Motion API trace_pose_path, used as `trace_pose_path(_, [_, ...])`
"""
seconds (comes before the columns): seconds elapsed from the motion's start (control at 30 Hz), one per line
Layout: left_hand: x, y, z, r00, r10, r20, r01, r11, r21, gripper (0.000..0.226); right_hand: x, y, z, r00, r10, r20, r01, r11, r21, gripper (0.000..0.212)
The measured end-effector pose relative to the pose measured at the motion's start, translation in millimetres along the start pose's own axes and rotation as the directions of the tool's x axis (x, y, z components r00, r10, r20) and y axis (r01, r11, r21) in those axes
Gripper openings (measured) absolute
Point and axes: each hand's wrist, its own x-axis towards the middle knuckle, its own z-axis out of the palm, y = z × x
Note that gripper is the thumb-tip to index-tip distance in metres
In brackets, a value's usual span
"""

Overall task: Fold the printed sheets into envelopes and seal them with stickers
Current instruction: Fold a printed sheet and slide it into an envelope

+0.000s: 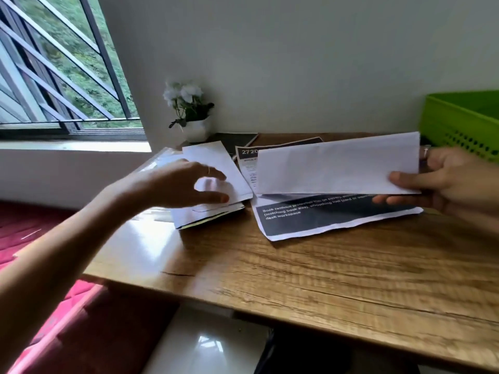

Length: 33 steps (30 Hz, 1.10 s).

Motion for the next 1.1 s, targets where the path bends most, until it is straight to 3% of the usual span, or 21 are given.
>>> trace_pose_path(0.13, [0, -2, 13, 1.000, 0.018, -0.006, -0.018, 0.999, -0.031, 0.078, -1, 3, -2, 1.000, -0.016, -0.002, 0.016, 1.000, -0.019, 0.101])
trace_pose_path(0.33, [4, -1, 21, 0.997, 0.031, -0.074, -0.036, 0.997, -0.068, 0.051, -4, 4, -3, 1.000, -0.021, -0.005, 0.021, 0.999, -0.035, 0.100])
trace_pose_path(0.43, [5, 0, 23, 0.994, 0.042, -0.097, -0.045, 0.999, -0.025, 0.050, -4, 2, -4, 0.999, -0.029, -0.014, 0.028, 0.999, -0.035, 0.099])
trace_pose_path(0.6, [2, 1, 24, 0.998, 0.032, -0.054, -0.034, 0.998, -0.044, 0.090, -2, 3, -6, 1.000, -0.011, 0.003, 0.011, 0.998, -0.054, 0.099])
trace_pose_path(0.67, [2, 0, 28, 0.998, 0.016, -0.063, -0.022, 0.994, -0.105, 0.093, -2, 4, -4, 1.000, -0.007, 0.016, 0.008, 0.998, -0.057, 0.091])
trace_pose_path(0.77, [1, -1, 32, 0.994, -0.030, -0.110, 0.005, 0.977, -0.214, 0.084, -1, 4, -5, 0.999, 0.022, 0.027, -0.021, 1.000, -0.017, 0.046])
trace_pose_path(0.8, [0, -1, 33, 0.992, -0.043, -0.120, 0.014, 0.972, -0.234, 0.079, -1, 4, -5, 0.999, 0.032, 0.019, -0.032, 0.999, -0.010, 0.043])
trace_pose_path(0.83, [-1, 0, 33, 0.989, -0.051, -0.138, 0.016, 0.970, -0.243, 0.073, -1, 4, -6, 0.999, 0.035, 0.019, -0.035, 0.999, -0.013, 0.047])
trace_pose_path(0.93, [-2, 3, 35, 0.979, -0.085, -0.186, 0.045, 0.976, -0.213, 0.051, -4, 6, -4, 1.000, 0.021, -0.004, -0.021, 0.999, -0.039, 0.090])
trace_pose_path(1.1, [3, 2, 36, 0.975, -0.104, -0.196, 0.059, 0.973, -0.225, 0.043, -1, 7, -6, 1.000, -0.003, -0.008, 0.003, 0.999, -0.050, 0.098])
